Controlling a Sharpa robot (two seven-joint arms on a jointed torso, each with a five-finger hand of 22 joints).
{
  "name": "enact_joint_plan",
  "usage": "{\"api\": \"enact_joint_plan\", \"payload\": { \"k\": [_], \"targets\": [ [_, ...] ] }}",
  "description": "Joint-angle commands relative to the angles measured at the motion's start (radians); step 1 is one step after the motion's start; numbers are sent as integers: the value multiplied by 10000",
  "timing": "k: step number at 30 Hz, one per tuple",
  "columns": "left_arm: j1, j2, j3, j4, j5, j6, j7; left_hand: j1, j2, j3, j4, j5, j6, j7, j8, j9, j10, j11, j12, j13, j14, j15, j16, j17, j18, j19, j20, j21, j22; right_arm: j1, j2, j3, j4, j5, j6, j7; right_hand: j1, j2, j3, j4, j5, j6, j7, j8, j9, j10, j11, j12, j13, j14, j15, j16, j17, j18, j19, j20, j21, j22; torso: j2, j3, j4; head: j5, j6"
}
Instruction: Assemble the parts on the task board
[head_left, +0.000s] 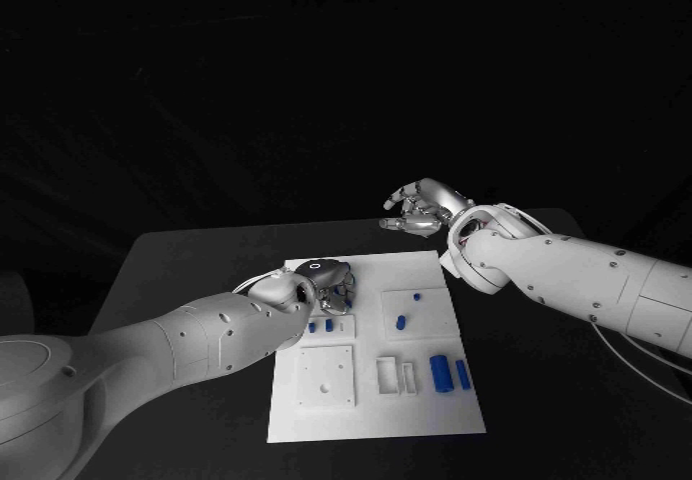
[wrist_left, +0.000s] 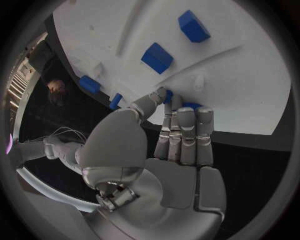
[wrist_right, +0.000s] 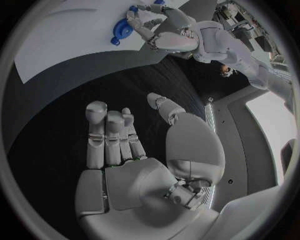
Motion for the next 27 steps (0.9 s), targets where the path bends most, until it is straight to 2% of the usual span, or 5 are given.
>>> {"api": "enact_joint_plan", "payload": {
  "k": [1,8,17,22,27],
  "targets": [
    [-87,12,-45,-17,38,218,-31,62,180,31,-23,-16,130,-42,79,-1,141,-37,80,15,27,-79,39,13,843,31,-130,66,16,-3,9,3,0,-24,114,90,-12,84,22,59,39,-71,152,69,-13,-83,6,31,-5,19,-21,-24,-15,1007,-13,-72,-47,156,-9,4,-1,-1,-9],
    [-98,-10,-44,-8,38,81,-47,278,426,171,-182,42,503,-161,286,15,535,-189,183,78,87,-226,94,23,819,58,-201,91,40,-3,16,3,-5,-24,117,90,-3,97,28,54,68,-70,152,71,-14,-84,5,38,-12,20,-22,-23,-15,1007,-12,-73,-48,158,-10,-1,-2,2,-14],
    [-116,-57,-41,22,111,-215,15,257,442,224,-212,54,611,-191,345,3,680,-244,191,93,130,-279,124,27,793,84,-235,92,41,-3,19,3,-7,-24,114,92,-1,108,28,44,155,-61,150,79,-14,-88,4,53,-30,21,-23,-22,-16,1007,-12,-73,-51,162,-12,-6,6,1,2],
    [-120,-163,-31,78,400,-382,-186,238,452,236,-208,63,624,-195,352,-3,707,-252,187,95,144,-289,134,29,787,97,-244,94,40,-3,29,3,-17,-24,113,93,-4,110,26,42,189,-62,150,80,-15,-90,3,58,-38,21,-23,-21,-17,1007,-11,-72,-51,164,-9,-6,-5,4,7],
    [-120,-251,-21,179,938,-619,-33,217,450,251,-209,93,646,-203,365,-9,741,-264,182,97,164,-300,146,31,782,114,-259,96,38,-3,31,3,-35,-24,114,88,-6,113,25,41,214,-61,150,81,-15,-91,3,63,-43,21,-23,-21,-17,1007,-10,-72,-52,165,-8,-10,-6,-2,35]
  ]
}}
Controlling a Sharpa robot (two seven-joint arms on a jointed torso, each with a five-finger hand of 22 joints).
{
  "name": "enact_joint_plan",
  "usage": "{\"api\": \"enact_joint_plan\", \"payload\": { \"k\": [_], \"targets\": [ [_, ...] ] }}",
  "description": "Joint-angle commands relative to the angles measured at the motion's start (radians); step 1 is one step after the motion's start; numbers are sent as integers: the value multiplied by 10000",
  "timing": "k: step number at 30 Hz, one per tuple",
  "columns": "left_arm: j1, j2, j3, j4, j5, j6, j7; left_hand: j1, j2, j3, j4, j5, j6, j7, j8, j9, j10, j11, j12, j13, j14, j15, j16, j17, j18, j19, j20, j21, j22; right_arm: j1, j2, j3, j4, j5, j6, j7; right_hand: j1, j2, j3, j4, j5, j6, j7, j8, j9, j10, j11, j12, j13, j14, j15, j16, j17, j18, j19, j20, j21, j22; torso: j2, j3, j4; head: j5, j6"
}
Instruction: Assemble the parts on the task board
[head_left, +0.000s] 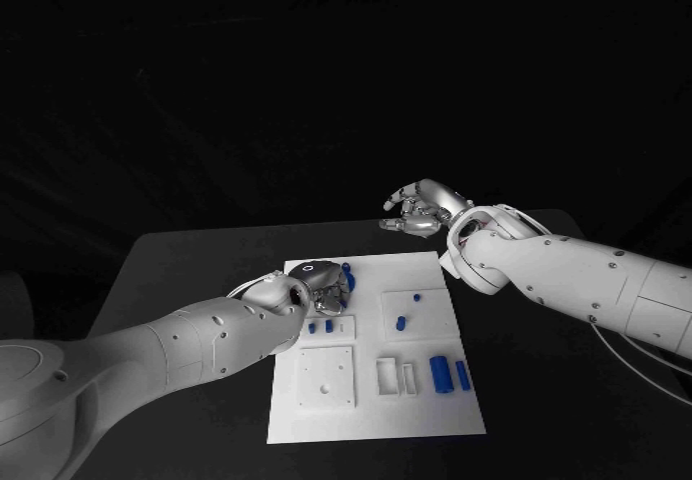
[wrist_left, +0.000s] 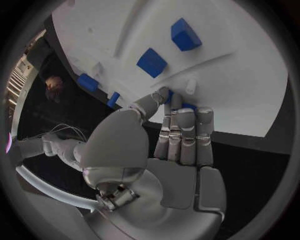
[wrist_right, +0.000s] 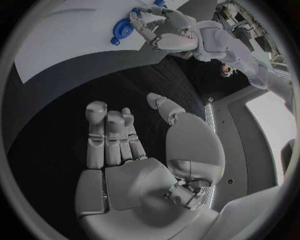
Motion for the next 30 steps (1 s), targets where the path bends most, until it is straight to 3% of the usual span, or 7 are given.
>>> {"api": "enact_joint_plan", "payload": {
  "k": [1,4,6,9,11,18,30],
  "targets": [
    [-35,-54,-3,127,624,-377,41,-60,95,86,14,44,107,12,69,8,110,0,58,10,21,-54,69,8,778,63,-212,58,8,-3,5,5,-18,-25,108,84,-6,113,25,41,59,-77,134,45,-15,-91,3,63,-9,21,-23,-21,-17,1006,11,-61,-52,167,-1,0,-2,-9,27],
    [-33,-157,104,281,847,-609,175,-73,97,89,20,57,110,10,71,6,118,-2,56,10,23,-57,69,7,775,65,-215,56,7,-3,-20,5,-17,-25,104,79,-6,113,25,40,60,-77,134,45,-15,-91,3,64,-10,21,-23,-21,-17,1006,11,-61,-52,167,-12,2,16,-6,44],
    [-36,-266,312,474,849,-768,240,-93,89,91,26,77,123,6,79,5,140,-8,56,12,32,-62,74,8,772,73,-221,57,6,-3,-21,5,-12,-25,107,74,-7,115,25,40,74,-79,134,44,-16,-92,4,66,-12,21,-23,-21,-17,1006,11,-61,-53,167,-12,9,30,7,50],
    [-37,-415,465,671,909,-802,284,-109,70,102,22,101,148,-6,95,3,172,-18,55,15,37,-71,74,6,768,80,-232,54,4,-3,-41,5,-3,-25,105,73,-8,115,24,39,81,-79,134,44,-16,-93,4,67,-14,21,-23,-21,-17,1006,11,-61,-53,168,-6,13,28,19,69],
    [-37,-479,690,752,977,-809,305,-110,67,107,19,107,152,-8,98,2,178,-20,53,15,38,-74,75,5,767,81,-235,53,3,-3,-46,5,9,-25,106,69,-8,116,24,39,87,-80,134,44,-17,-93,3,68,-16,21,-23,-21,-17,1006,11,-61,-53,168,-11,5,30,26,73],
    [-22,-1004,1072,1309,1401,-250,162,-111,64,118,11,118,159,-13,102,-1,189,-24,47,14,42,-78,76,4,765,84,-242,50,2,-3,-91,5,34,-25,105,60,-9,116,23,37,97,-80,134,45,-17,-94,3,70,-18,21,-23,-20,-17,1006,12,-61,-53,168,-18,3,30,60,85],
    [42,-1660,1082,1581,1961,485,119,-141,98,155,-7,191,138,-8,93,-22,190,-21,7,4,39,-76,69,-3,744,68,-255,26,-5,-3,-161,4,47,-25,117,51,-11,116,20,34,112,-80,134,46,-18,-95,3,75,-23,22,-23,-20,-17,1006,13,-60,-53,169,-3,-5,28,49,71]
  ]
}}
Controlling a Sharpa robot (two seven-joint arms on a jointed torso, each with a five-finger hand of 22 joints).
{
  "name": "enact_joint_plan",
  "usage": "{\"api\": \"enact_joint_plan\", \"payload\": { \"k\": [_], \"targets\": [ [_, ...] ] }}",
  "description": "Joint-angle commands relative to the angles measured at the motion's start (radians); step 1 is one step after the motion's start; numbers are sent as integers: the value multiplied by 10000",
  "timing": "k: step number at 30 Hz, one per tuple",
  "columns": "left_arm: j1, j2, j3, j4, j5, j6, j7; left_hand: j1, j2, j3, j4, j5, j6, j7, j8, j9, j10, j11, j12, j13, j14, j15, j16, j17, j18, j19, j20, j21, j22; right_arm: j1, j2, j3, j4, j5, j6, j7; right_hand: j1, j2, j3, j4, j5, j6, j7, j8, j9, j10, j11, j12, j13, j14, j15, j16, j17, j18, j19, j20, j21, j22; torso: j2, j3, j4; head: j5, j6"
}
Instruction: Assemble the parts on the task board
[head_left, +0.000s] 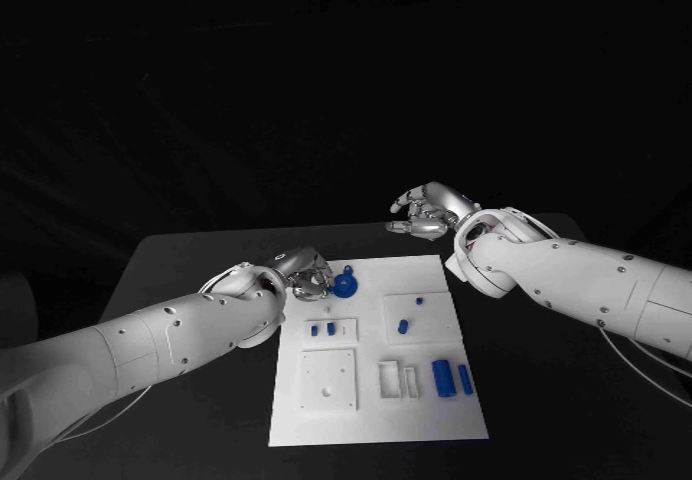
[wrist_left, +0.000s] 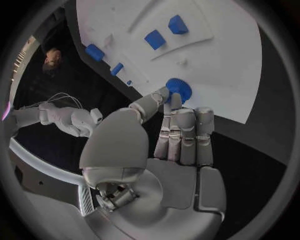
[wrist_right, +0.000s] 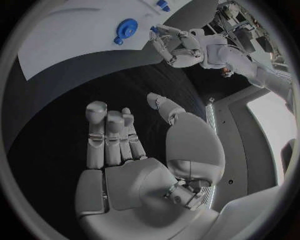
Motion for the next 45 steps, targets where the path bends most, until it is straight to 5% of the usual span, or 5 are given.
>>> {"api": "enact_joint_plan", "payload": {
  "k": [1,10,23,45],
  "targets": [
    [3,-85,-2,89,426,517,14,-85,54,43,-5,37,87,40,69,21,87,12,-11,-1,-4,-46,29,-1,743,47,-245,25,-2,-3,3,5,23,-26,113,62,-11,116,20,34,35,-62,151,46,-10,-95,4,33,-14,22,-23,-20,-9,1006,27,-77,-53,171,15,-11,-3,-7,-17],
    [-60,-289,-12,47,685,623,142,-99,66,45,-15,37,82,41,68,15,94,13,-20,-2,-6,-45,28,-2,736,42,-249,19,-3,-3,24,5,27,-26,106,58,-9,119,18,30,45,-62,151,47,-10,-95,3,38,-19,23,-24,-19,-9,1006,28,-78,-53,172,22,-12,-14,51,-15],
    [-396,-120,-13,-327,732,698,198,-119,94,47,-26,37,76,43,68,8,104,13,-32,-4,-4,-45,30,-3,726,39,-255,12,-5,-4,59,5,7,-26,115,66,-9,125,17,27,55,-63,151,48,-11,-96,3,44,-25,25,-24,-18,-9,1006,30,-78,-53,173,22,-5,-31,44,-57],
    [-426,-98,-25,-407,734,754,238,-134,124,54,-57,44,64,45,67,-2,109,15,-52,-7,-3,-43,31,-5,716,39,-266,5,-6,-4,38,5,17,-26,120,64,-13,129,11,22,64,-63,151,49,-13,-98,4,53,-36,26,-23,-17,-10,1006,33,-78,-53,174,18,8,-32,28,-86]
  ]
}}
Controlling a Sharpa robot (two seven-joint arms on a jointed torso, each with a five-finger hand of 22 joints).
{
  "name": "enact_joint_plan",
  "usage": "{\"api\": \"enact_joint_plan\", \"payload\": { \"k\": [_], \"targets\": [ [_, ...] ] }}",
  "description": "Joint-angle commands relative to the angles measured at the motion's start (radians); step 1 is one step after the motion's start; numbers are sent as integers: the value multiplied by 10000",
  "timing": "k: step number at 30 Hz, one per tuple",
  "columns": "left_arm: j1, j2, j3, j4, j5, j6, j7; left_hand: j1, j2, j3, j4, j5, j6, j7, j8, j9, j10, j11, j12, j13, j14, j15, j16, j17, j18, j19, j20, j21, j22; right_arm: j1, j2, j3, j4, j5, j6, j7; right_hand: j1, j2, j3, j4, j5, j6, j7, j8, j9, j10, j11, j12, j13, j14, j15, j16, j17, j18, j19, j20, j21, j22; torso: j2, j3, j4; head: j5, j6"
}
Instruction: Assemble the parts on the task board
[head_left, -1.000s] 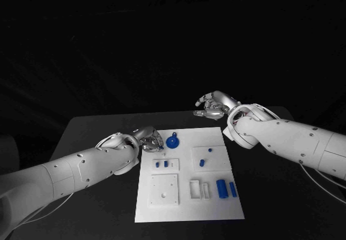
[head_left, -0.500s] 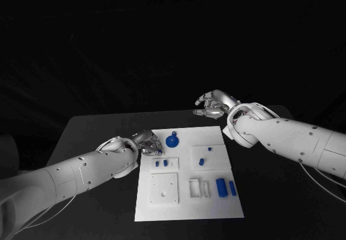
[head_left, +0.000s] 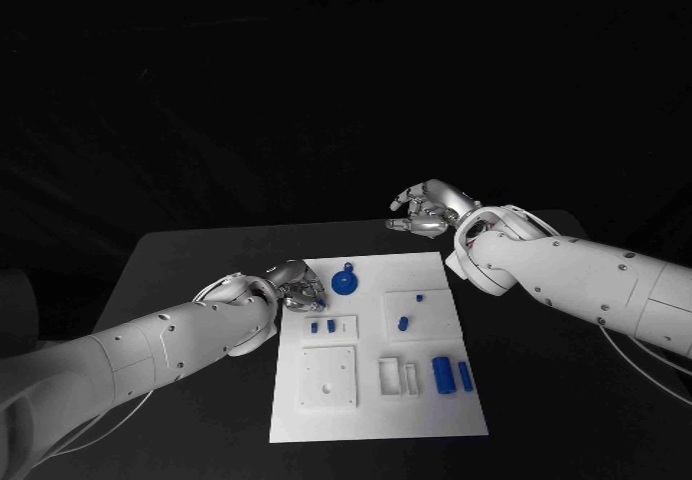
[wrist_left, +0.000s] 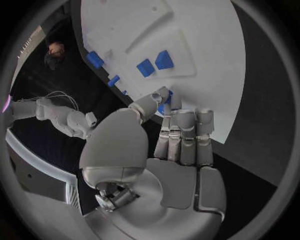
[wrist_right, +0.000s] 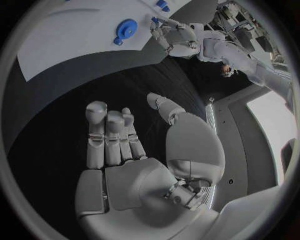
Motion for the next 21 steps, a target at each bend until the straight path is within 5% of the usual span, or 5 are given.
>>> {"api": "enact_joint_plan", "payload": {
  "k": [1,21],
  "targets": [
    [-2,21,1,26,108,117,118,-30,116,46,-17,67,101,8,21,17,84,-13,-38,15,-16,-57,32,-2,714,25,-287,4,-3,-3,-2,5,10,-26,113,63,-7,123,11,22,65,-60,154,50,-14,-98,4,55,-12,26,-23,-17,-11,1007,-19,-63,-53,169,3,-2,-2,-16,-7],
    [-83,253,-120,-102,35,142,-72,-38,134,50,-49,71,93,10,23,9,88,-12,-56,13,-7,-57,38,-3,707,34,-300,3,-3,-3,-1,5,3,-26,123,67,-9,128,8,18,71,-60,154,51,-15,-100,4,63,-22,27,-23,-17,-11,1007,-17,-63,-53,170,2,-10,7,-33,-18]
  ]
}}
